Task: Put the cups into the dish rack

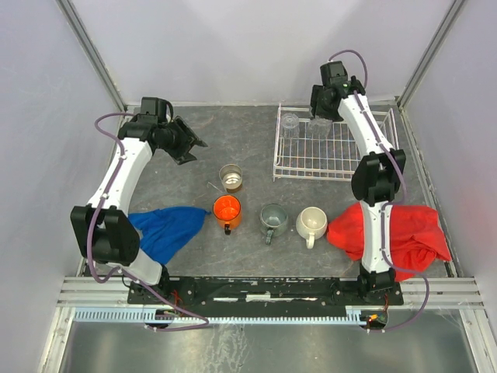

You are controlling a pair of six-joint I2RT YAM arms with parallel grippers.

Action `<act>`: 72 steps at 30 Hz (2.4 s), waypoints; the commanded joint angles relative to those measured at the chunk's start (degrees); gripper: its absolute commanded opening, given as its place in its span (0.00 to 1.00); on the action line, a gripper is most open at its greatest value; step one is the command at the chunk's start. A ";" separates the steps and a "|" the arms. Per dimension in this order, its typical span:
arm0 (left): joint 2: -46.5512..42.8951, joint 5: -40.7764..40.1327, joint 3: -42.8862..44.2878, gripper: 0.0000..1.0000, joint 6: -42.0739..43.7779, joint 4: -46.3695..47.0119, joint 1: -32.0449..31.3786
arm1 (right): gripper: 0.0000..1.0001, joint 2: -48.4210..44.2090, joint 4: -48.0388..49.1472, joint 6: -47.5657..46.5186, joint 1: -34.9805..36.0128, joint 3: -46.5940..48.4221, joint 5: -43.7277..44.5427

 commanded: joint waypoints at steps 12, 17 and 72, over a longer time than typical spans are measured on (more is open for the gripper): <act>-4.30 -1.93 -0.91 0.62 0.95 -1.26 0.22 | 0.03 1.19 5.80 -2.18 2.32 -2.61 4.18; -4.87 -2.22 -1.65 0.62 0.96 -1.28 0.22 | 0.06 1.45 8.04 -3.16 2.61 -3.83 5.22; -4.77 -1.84 -0.67 0.62 1.14 -2.44 0.31 | 0.77 0.16 10.53 -4.88 2.42 -4.71 1.17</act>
